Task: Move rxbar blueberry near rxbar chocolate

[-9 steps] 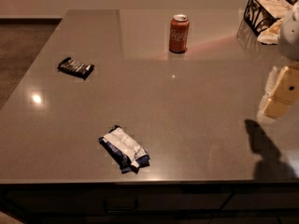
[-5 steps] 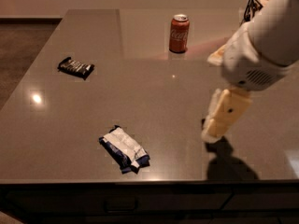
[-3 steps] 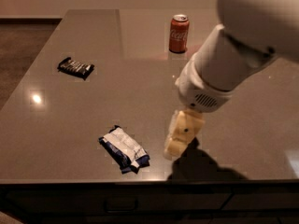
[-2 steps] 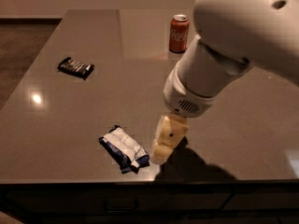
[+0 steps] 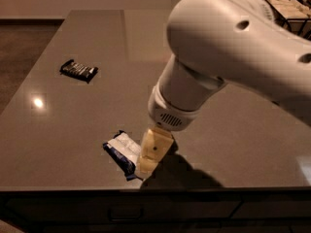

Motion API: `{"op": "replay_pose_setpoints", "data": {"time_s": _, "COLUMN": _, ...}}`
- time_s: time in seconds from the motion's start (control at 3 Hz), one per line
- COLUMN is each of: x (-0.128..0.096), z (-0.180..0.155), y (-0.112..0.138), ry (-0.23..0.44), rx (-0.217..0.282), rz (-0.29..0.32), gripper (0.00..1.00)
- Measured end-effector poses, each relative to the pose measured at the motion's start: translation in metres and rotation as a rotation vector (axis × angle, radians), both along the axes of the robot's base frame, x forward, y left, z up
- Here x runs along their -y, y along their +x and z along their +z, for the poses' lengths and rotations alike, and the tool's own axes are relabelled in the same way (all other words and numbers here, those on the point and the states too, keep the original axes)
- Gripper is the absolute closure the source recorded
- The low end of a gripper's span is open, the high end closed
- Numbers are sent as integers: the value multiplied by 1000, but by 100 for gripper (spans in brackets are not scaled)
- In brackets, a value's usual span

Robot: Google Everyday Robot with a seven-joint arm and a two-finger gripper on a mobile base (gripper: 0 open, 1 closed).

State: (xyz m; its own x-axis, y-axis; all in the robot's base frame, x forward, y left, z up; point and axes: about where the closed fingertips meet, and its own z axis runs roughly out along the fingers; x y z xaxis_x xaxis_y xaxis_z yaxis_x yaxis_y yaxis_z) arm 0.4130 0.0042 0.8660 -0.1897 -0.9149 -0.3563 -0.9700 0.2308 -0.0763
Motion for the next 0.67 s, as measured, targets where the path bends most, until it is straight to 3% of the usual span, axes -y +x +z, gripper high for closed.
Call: {"op": "replay_pose_setpoints", "data": {"time_s": 0.67, "x": -36, "z": -13, "y": -6, "ry": -26, "rx": 6, "rz": -13, "gripper": 0}}
